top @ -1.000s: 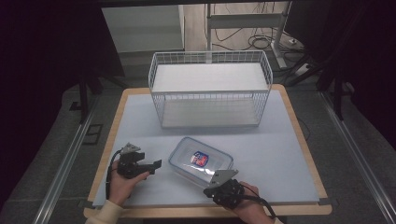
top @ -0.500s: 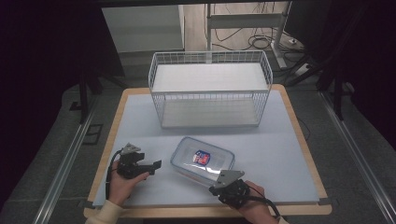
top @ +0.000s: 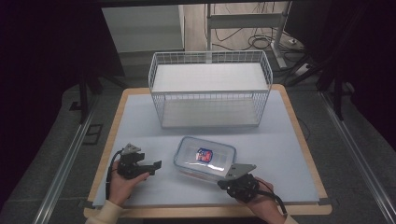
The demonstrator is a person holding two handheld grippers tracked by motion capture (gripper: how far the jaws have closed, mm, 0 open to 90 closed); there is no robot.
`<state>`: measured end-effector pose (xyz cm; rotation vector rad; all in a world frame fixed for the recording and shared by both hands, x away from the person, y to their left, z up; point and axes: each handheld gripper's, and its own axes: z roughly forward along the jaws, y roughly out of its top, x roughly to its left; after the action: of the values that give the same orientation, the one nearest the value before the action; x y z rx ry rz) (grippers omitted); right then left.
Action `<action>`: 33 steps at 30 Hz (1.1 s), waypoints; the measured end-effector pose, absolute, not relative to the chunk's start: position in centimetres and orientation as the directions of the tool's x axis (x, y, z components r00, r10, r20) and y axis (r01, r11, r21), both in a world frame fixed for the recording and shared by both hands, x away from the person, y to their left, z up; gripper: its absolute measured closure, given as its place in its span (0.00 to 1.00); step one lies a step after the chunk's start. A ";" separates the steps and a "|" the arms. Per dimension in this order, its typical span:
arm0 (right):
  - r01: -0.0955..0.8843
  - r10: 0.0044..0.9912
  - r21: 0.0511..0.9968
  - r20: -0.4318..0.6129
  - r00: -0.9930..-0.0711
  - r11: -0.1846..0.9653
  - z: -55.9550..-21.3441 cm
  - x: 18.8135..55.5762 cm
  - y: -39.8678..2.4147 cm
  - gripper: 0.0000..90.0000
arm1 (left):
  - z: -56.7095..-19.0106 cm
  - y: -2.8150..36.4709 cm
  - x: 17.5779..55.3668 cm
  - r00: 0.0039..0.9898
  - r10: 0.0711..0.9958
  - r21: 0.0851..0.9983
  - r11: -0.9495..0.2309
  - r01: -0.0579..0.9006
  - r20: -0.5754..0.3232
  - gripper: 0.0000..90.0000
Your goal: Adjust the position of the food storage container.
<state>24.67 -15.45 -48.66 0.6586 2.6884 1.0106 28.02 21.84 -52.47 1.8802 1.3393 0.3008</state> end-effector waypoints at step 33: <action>0.406 0.584 0.720 0.001 -0.812 0.562 -46.9 27.6 -20.0 0.99 | -52.4 21.8 28.1 0.413 0.880 0.717 -0.131 0.685 -0.234 0.17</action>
<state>27.64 -20.02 -46.91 0.8261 2.5598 1.0893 28.06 21.78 -52.42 1.8804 1.3372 0.3136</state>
